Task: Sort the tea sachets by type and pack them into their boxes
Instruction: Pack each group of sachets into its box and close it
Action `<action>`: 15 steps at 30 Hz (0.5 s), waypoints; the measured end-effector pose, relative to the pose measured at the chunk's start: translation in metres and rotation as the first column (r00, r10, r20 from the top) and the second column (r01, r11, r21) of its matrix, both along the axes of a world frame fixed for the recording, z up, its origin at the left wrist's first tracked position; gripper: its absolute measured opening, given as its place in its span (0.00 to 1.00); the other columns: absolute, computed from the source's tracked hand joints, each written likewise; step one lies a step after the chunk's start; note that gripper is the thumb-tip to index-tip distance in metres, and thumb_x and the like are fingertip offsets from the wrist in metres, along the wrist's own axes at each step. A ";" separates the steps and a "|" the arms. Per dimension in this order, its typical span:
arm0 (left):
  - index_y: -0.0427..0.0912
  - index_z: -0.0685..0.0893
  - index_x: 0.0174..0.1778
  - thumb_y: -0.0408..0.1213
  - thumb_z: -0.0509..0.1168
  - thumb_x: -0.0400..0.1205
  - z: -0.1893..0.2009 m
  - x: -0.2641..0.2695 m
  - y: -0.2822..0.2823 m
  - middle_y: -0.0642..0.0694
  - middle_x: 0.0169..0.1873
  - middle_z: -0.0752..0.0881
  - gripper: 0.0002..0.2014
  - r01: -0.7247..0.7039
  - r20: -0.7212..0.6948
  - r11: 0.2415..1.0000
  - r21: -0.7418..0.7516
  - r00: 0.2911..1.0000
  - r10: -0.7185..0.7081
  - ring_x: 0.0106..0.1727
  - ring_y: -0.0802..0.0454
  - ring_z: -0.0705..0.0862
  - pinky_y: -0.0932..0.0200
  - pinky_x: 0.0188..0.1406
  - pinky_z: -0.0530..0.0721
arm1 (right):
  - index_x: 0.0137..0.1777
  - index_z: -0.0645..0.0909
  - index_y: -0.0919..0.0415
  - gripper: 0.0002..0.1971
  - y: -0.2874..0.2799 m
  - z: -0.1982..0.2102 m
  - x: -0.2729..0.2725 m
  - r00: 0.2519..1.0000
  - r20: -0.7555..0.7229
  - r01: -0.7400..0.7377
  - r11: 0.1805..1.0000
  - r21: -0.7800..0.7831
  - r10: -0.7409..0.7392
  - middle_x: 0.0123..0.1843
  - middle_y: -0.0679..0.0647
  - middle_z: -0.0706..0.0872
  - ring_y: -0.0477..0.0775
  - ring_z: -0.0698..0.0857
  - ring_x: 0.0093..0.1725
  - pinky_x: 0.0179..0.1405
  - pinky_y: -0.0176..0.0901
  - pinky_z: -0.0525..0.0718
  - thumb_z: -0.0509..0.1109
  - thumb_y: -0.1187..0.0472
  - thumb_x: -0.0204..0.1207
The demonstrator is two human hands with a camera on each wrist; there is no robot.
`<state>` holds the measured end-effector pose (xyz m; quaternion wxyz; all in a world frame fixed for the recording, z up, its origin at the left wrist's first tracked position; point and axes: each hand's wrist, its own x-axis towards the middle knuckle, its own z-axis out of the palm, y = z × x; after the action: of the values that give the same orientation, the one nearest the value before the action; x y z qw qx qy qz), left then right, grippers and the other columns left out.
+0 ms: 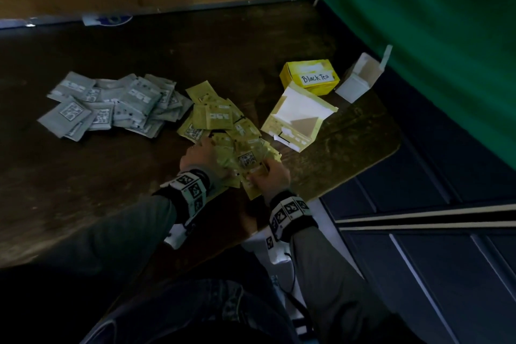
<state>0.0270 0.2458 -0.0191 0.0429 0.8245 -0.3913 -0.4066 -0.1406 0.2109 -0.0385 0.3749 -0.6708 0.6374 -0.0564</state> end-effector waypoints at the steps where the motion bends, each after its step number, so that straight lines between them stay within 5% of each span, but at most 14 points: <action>1: 0.43 0.59 0.73 0.56 0.79 0.62 0.003 -0.001 0.000 0.36 0.67 0.75 0.50 -0.021 -0.028 1.000 -0.001 0.999 0.021 0.67 0.35 0.76 0.41 0.63 0.80 | 0.62 0.82 0.54 0.22 0.002 0.000 -0.001 1.000 0.008 0.004 1.000 0.001 -0.004 0.55 0.58 0.86 0.60 0.83 0.56 0.57 0.55 0.85 0.77 0.53 0.68; 8: 0.45 0.68 0.68 0.39 0.71 0.73 0.015 0.002 0.002 0.36 0.59 0.80 0.29 -0.161 -0.213 0.973 -0.163 0.969 0.125 0.57 0.36 0.81 0.45 0.56 0.83 | 0.46 0.83 0.56 0.07 -0.008 0.012 -0.013 0.998 0.069 -0.001 0.993 0.117 -0.007 0.52 0.59 0.86 0.55 0.83 0.44 0.37 0.43 0.81 0.66 0.55 0.79; 12: 0.42 0.66 0.72 0.38 0.67 0.78 0.021 0.017 0.001 0.38 0.62 0.78 0.28 -0.187 -0.285 0.963 -0.195 0.950 0.127 0.58 0.41 0.80 0.51 0.52 0.80 | 0.50 0.85 0.68 0.13 -0.017 0.026 -0.018 0.995 0.101 -0.013 0.985 0.170 -0.005 0.36 0.52 0.83 0.49 0.79 0.33 0.26 0.34 0.73 0.65 0.58 0.81; 15: 0.45 0.65 0.75 0.37 0.67 0.79 0.026 0.025 0.000 0.40 0.62 0.78 0.29 -0.260 -0.385 0.953 -0.157 0.904 0.184 0.55 0.42 0.80 0.49 0.50 0.83 | 0.30 0.78 0.60 0.17 -0.023 0.040 -0.020 0.991 0.135 -0.005 0.988 0.157 -0.016 0.16 0.39 0.78 0.35 0.78 0.20 0.18 0.23 0.69 0.66 0.57 0.81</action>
<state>0.0520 0.2461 0.0071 0.2458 0.7647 -0.3191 -0.5029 -0.1604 0.1881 0.0010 0.4690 -0.6320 0.6147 -0.0527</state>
